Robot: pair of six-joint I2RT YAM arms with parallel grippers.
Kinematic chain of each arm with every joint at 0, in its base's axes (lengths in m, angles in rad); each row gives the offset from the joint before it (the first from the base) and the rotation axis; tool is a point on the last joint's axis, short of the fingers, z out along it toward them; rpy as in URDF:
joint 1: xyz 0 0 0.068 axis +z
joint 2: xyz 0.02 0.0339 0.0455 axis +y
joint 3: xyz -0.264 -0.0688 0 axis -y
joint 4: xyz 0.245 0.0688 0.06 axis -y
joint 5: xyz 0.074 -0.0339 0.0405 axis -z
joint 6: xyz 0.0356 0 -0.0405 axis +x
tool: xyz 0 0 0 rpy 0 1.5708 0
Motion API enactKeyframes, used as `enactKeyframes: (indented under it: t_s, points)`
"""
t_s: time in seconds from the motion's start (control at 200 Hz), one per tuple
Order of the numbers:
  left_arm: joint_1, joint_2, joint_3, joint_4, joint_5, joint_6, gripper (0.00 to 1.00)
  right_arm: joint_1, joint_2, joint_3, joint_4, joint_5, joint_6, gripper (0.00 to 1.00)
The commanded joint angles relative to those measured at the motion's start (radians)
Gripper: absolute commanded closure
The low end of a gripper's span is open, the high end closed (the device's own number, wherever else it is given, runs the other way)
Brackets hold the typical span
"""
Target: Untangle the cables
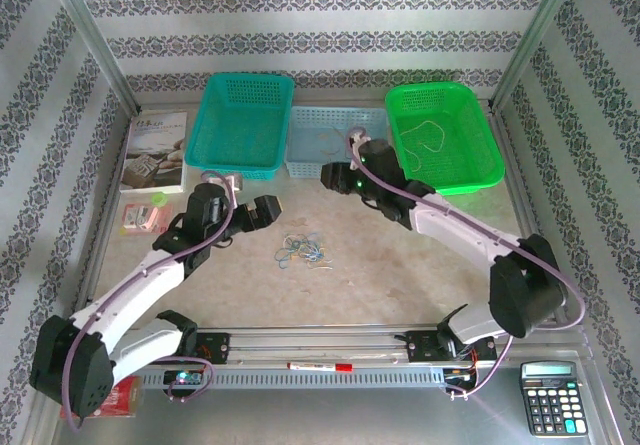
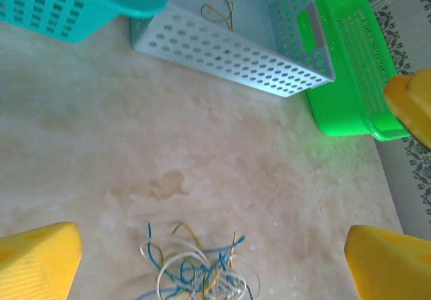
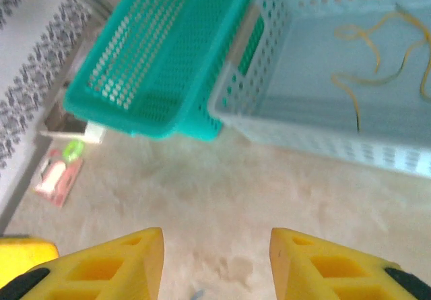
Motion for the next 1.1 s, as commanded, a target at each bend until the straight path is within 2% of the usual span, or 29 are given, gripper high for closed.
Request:
enactKeyframes:
  t_s: [0.0, 0.38, 0.535, 0.754, 0.944, 1.094]
  points:
    - [0.011, -0.063, -0.023, -0.074, 0.041, -0.055, 0.0, 0.018, -0.106, -0.066, 0.023, 0.043, 0.02, 0.54]
    - [0.006, -0.107, -0.059, -0.049, 0.1, -0.049, 0.0, 0.094, -0.297, -0.29, 0.041, 0.089, 0.089, 0.48]
    - [-0.017, -0.108, -0.088, 0.003, 0.102, -0.068, 0.0, 0.144, -0.3, -0.356, 0.067, 0.115, 0.112, 0.45]
    - [-0.086, -0.083, -0.103, 0.048, 0.041, -0.069, 0.0, 0.165, -0.242, -0.426, 0.137, 0.114, 0.15, 0.45]
    - [-0.151, -0.015, -0.052, -0.004, -0.044, 0.035, 0.0, 0.166, -0.266, -0.465, 0.136, 0.141, 0.168, 0.45]
    - [-0.194, 0.11, 0.054, -0.069, -0.087, 0.16, 0.0, 0.139, -0.314, -0.504, 0.136, 0.153, 0.184, 0.45]
